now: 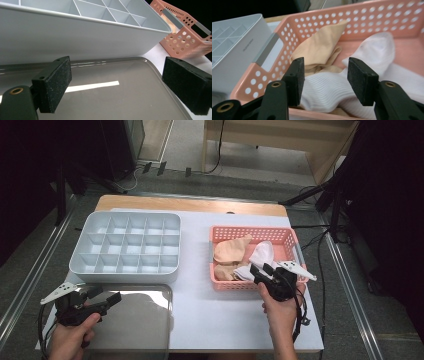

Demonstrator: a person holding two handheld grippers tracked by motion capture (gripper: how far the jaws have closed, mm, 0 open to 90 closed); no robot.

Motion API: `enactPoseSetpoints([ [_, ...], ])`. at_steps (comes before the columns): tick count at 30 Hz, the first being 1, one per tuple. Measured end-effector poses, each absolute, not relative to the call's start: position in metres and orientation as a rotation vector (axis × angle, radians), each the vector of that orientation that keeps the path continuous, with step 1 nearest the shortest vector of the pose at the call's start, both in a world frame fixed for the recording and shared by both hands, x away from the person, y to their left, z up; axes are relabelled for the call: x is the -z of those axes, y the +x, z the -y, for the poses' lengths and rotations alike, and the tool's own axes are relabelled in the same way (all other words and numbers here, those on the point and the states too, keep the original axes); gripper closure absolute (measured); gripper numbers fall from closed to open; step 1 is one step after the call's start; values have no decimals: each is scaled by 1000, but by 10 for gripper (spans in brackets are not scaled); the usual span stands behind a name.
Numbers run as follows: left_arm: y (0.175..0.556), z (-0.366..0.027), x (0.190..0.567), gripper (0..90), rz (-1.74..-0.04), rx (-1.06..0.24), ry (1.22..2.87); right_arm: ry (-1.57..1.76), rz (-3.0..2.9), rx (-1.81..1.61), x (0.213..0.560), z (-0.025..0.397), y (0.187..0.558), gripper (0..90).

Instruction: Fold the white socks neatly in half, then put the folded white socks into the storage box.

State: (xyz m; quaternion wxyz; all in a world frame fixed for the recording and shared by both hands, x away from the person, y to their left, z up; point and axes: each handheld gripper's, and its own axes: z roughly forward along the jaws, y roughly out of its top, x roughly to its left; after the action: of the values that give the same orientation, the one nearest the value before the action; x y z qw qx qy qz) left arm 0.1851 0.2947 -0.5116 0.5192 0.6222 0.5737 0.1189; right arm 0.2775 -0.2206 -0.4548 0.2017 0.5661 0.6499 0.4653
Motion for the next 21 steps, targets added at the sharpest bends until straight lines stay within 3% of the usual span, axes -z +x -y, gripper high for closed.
enactPoseSetpoints([
  [6,185,-295,512,97,-1373,-280,1498,1636,-1886,-1263,458,211,283,503],
  [16,184,-297,511,141,-1375,-277,1483,1645,-2042,-1175,467,201,289,675],
  [20,184,-298,512,141,-1382,-282,1480,1634,-2066,-1179,467,201,290,885],
  [21,184,-298,512,141,-1381,-284,1480,1627,-2065,-1174,467,201,290,900],
])
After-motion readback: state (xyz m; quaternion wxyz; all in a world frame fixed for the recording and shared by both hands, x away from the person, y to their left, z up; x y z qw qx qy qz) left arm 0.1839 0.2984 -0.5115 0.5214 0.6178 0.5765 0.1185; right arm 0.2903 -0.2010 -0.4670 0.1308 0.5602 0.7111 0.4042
